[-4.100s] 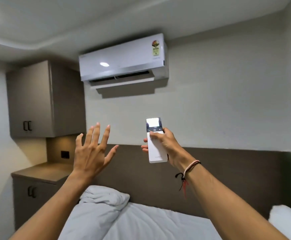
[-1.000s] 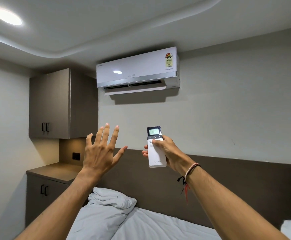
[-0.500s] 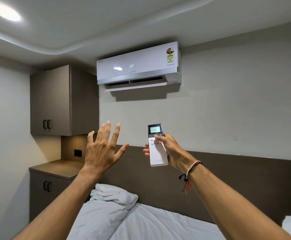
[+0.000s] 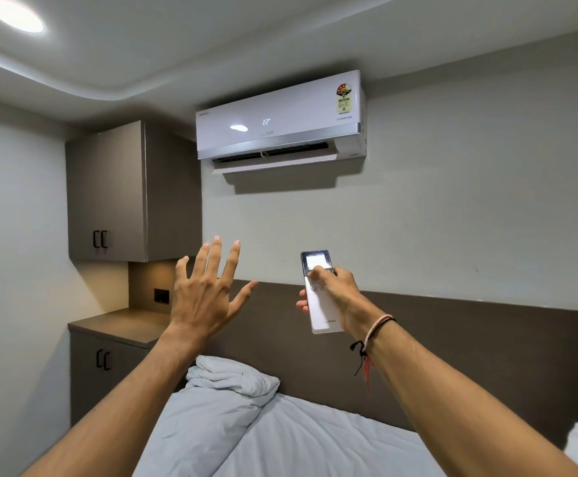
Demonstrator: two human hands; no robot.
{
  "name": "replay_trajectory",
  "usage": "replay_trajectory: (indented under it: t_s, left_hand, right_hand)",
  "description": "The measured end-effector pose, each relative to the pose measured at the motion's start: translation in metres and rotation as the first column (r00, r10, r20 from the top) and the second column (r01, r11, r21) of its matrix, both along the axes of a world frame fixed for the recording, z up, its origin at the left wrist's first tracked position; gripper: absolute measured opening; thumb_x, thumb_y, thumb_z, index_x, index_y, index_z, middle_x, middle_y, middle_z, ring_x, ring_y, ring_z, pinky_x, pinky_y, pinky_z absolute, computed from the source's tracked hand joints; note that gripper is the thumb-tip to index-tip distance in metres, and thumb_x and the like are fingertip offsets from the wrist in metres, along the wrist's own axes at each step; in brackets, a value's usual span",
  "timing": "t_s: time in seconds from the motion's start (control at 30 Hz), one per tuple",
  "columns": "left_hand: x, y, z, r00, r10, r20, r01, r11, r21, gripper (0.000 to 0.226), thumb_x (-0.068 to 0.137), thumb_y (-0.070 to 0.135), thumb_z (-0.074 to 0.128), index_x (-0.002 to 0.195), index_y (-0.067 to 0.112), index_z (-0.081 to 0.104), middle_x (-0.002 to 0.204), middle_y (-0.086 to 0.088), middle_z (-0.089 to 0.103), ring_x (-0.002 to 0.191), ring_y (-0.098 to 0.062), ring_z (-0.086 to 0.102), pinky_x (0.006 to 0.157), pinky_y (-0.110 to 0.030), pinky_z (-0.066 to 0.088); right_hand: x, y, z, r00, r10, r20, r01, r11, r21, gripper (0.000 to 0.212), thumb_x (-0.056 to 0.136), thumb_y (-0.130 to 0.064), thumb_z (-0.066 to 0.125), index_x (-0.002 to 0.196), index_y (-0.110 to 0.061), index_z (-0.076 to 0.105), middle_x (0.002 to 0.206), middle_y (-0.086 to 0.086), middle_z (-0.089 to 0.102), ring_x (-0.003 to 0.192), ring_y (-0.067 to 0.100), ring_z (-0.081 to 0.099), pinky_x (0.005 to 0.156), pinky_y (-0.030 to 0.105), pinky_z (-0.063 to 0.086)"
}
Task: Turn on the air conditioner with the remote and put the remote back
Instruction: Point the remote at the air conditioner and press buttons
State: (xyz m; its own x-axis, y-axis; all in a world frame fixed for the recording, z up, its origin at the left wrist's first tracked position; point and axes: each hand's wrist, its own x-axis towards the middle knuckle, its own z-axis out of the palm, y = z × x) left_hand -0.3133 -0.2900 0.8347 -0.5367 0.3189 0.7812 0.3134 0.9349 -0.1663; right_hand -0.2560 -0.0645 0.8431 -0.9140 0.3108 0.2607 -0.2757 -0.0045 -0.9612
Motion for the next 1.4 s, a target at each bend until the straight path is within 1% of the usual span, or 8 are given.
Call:
replay_trajectory:
  t_s: [0.13,0.47,0.87,1.0,1.13,1.2,1.27,1.4]
  left_hand:
    - [-0.0012,-0.0006,-0.0006,1.000,-0.001,0.000,0.001,1.000,-0.001,0.084,0.092,0.070,0.019,0.156,0.018,0.034,0.158,-0.024,0.041,0.142,-0.039,0.045,0.104,-0.061,0.043]
    - [-0.0017,-0.0014,-0.0016,1.000,-0.009,0.001,0.009,1.000,0.005,0.084,0.092,0.069,0.019,0.155,0.017,0.037,0.156,-0.024,0.043,0.140,-0.040,0.047,0.102,-0.062,0.043]
    - [-0.0038,-0.0004,0.0003,1.000,-0.008,0.003,0.008,1.000,0.001,0.085,0.092,0.070,0.017,0.155,0.017,0.036,0.157,-0.024,0.043,0.140,-0.040,0.047,0.103,-0.062,0.044]
    - [-0.0031,-0.0007,0.0003,1.000,-0.008,0.004,0.008,1.000,0.002,0.085,0.092,0.070,0.017,0.155,0.017,0.037,0.156,-0.024,0.044,0.139,-0.040,0.048,0.102,-0.062,0.044]
    - [-0.0036,-0.0017,0.0004,1.000,-0.007,-0.003,0.007,1.000,0.003,0.083,0.093,0.069,0.019,0.154,0.016,0.039,0.155,-0.024,0.045,0.138,-0.040,0.049,0.101,-0.062,0.044]
    - [-0.0046,-0.0025,0.0008,1.000,-0.007,-0.008,0.007,1.000,0.003,0.083,0.093,0.068,0.020,0.154,0.016,0.038,0.155,-0.024,0.045,0.138,-0.040,0.049,0.101,-0.062,0.044]
    - [-0.0057,-0.0032,0.0007,1.000,-0.010,-0.012,0.010,1.000,0.004,0.083,0.093,0.069,0.020,0.154,0.016,0.038,0.155,-0.024,0.044,0.139,-0.040,0.049,0.101,-0.062,0.044]
    - [-0.0064,-0.0021,-0.0012,1.000,-0.013,-0.023,0.013,1.000,0.008,0.083,0.093,0.069,0.019,0.155,0.017,0.036,0.157,-0.024,0.043,0.140,-0.039,0.047,0.103,-0.061,0.044]
  right_hand:
    - [-0.0013,-0.0008,-0.0007,1.000,-0.008,-0.004,0.008,1.000,-0.001,0.024,0.093,-0.020,0.061,0.111,-0.006,0.054,0.082,0.020,0.072,0.061,0.033,0.075,0.052,0.033,0.060]
    - [-0.0009,-0.0028,0.0046,1.000,-0.010,0.011,0.010,1.000,0.002,0.030,0.092,-0.022,0.063,0.115,-0.005,0.054,0.081,0.019,0.074,0.057,0.030,0.075,0.048,0.030,0.059]
    - [-0.0054,0.0001,0.0028,1.000,-0.026,0.015,0.026,1.000,0.012,0.023,0.092,-0.023,0.064,0.106,-0.007,0.055,0.075,0.018,0.073,0.056,0.031,0.074,0.047,0.030,0.058]
    - [-0.0064,0.0017,0.0034,0.998,-0.042,0.042,0.041,0.999,0.012,0.031,0.088,-0.026,0.064,0.110,-0.005,0.054,0.072,0.016,0.075,0.056,0.030,0.074,0.047,0.027,0.056]
    - [-0.0069,0.0033,0.0040,0.990,-0.109,0.088,0.102,0.992,0.079,0.039,0.082,-0.038,0.067,0.107,-0.012,0.052,0.070,0.009,0.077,0.054,0.022,0.067,0.055,0.026,0.051]
    - [-0.0074,0.0037,0.0028,0.988,-0.134,0.071,0.126,0.987,0.104,0.057,0.076,-0.043,0.077,0.115,-0.012,0.050,0.089,0.012,0.077,0.062,0.021,0.068,0.058,0.028,0.051]
    - [-0.0076,0.0028,0.0001,0.980,-0.200,0.019,0.193,0.965,0.180,0.075,0.065,-0.044,0.088,0.120,-0.013,0.047,0.106,0.010,0.069,0.084,0.024,0.069,0.066,0.032,0.054]
    - [-0.0102,0.0014,-0.0035,0.918,-0.370,-0.145,0.397,0.839,0.372,0.067,0.061,-0.035,0.088,0.113,-0.016,0.050,0.107,0.004,0.063,0.098,0.022,0.063,0.063,0.027,0.049]
